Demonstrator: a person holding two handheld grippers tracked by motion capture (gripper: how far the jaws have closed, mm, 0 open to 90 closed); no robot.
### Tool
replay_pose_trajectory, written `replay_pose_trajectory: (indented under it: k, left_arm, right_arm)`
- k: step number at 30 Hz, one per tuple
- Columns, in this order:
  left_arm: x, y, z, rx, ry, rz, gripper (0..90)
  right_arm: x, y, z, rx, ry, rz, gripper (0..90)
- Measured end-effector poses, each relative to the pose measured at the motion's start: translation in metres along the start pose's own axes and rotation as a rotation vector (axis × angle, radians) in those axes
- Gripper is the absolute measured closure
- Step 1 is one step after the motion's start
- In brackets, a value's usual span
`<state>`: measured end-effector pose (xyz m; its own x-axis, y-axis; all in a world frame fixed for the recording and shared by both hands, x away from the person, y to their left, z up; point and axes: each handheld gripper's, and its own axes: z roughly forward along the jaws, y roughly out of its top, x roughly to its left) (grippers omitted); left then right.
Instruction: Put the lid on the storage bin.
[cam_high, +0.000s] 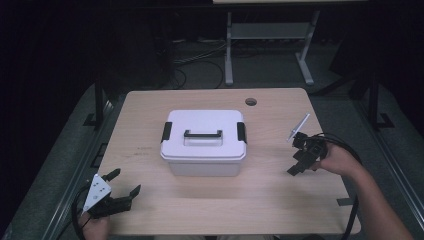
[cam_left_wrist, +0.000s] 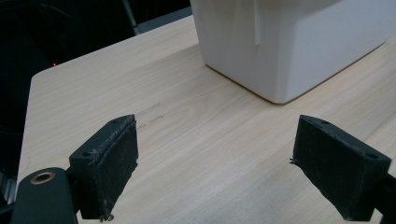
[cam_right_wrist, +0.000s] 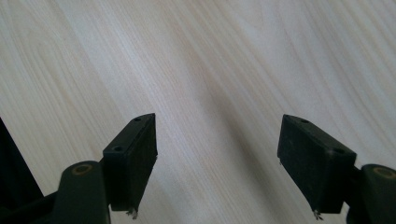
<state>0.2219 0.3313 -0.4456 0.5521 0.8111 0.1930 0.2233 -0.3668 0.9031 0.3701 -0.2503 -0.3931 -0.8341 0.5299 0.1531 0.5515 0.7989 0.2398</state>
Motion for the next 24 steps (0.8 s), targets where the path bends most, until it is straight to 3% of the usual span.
replay_pose_trajectory:
  k: [24]
  left_arm:
    - [0.000, 0.000, 0.000, 0.000, 0.001, -0.001, 13.5]
  right_arm:
    - [-0.001, -0.026, 0.015, -0.015, 0.023, 0.034, 27.7]
